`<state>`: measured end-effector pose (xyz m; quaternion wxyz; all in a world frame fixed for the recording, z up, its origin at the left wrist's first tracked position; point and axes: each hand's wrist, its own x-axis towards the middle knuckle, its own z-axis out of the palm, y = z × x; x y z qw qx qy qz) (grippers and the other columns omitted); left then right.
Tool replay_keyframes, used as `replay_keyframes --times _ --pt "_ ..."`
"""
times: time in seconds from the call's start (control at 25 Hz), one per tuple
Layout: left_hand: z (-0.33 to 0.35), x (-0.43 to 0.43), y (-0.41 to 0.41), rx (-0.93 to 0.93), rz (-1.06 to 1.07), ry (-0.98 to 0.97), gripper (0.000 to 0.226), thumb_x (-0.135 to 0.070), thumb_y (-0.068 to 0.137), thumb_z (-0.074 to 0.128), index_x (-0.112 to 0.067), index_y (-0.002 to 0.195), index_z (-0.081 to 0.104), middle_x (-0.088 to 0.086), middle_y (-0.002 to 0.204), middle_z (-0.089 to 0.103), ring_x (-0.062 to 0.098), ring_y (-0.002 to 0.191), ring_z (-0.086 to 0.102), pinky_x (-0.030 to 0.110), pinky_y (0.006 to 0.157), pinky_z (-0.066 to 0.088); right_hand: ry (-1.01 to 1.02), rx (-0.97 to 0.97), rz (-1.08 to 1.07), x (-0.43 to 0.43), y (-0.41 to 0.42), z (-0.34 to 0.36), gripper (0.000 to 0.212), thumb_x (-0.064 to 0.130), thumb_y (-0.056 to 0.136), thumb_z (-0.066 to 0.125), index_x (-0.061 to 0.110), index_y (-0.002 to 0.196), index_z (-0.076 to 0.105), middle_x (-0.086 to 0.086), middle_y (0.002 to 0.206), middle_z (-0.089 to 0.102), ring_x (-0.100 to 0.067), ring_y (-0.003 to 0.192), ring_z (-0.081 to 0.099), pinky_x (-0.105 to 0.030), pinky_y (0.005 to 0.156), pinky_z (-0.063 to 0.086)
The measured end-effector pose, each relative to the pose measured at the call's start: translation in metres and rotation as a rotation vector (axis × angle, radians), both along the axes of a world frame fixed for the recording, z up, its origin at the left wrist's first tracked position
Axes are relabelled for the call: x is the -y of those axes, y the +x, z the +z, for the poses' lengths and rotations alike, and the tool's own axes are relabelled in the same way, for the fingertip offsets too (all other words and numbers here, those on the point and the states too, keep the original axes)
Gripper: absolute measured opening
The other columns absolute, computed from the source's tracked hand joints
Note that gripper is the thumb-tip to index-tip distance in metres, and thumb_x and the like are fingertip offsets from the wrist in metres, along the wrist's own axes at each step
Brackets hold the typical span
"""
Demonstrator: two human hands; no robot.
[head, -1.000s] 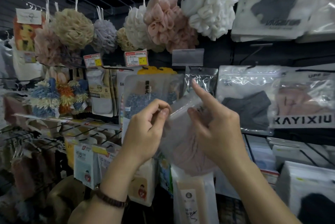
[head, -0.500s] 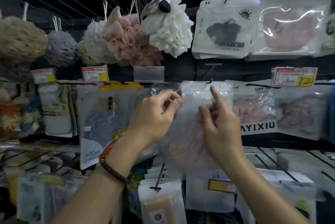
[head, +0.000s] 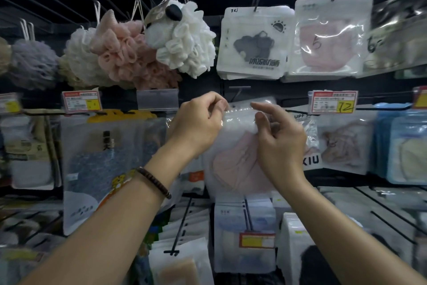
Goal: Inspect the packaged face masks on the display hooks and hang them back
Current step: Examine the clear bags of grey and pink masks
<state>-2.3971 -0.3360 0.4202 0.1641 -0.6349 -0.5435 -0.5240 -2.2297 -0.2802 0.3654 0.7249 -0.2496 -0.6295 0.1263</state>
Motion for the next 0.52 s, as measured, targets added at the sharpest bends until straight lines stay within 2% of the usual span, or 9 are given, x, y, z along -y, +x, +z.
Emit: replay_keyframes --times 0.16,0.28,0.4,0.52 --pt "0.0022 -0.0053 0.0042 -0.006 0.004 0.006 0.022 -0.041 0.107 0.054 -0.035 0.094 0.070 -0.003 0.070 0.070 0.012 0.065 0.065 0.043 0.066 0.059 -0.036 -0.014 -0.009 -0.0074 0.0024 0.0029 0.025 0.026 0.105 0.065 0.040 0.120 0.078 0.010 0.086 0.070 -0.010 0.056 0.052 -0.030 0.064 0.041" --pt "0.0035 -0.0080 0.0062 -0.001 0.018 -0.005 0.021 -0.044 0.105 0.056 -0.037 0.091 0.070 -0.010 0.064 0.066 0.006 0.061 0.060 0.036 0.064 0.057 -0.052 -0.023 0.010 -0.0043 0.0067 0.0035 0.026 0.021 0.105 0.065 0.036 0.121 0.079 0.009 0.093 0.075 -0.010 0.059 0.054 -0.027 0.061 0.042" --pt "0.0036 -0.0102 0.0078 -0.030 0.037 -0.014 0.020 -0.047 0.104 0.056 -0.038 0.092 0.069 -0.023 0.056 0.058 0.001 0.052 0.053 0.029 0.055 0.042 -0.076 -0.042 0.024 -0.0067 0.0084 0.0034 0.027 0.020 0.104 0.065 0.035 0.120 0.080 0.005 0.095 0.077 -0.012 0.060 0.054 -0.028 0.061 0.042" --pt "0.0044 -0.0112 0.0072 -0.042 0.048 -0.002 0.020 -0.047 0.104 0.056 -0.037 0.095 0.070 -0.030 0.056 0.057 0.000 0.050 0.051 0.026 0.055 0.035 -0.086 -0.043 0.020 -0.0081 0.0081 0.0046 0.027 0.021 0.104 0.065 0.037 0.119 0.080 0.007 0.097 0.077 -0.012 0.060 0.056 -0.031 0.062 0.045"
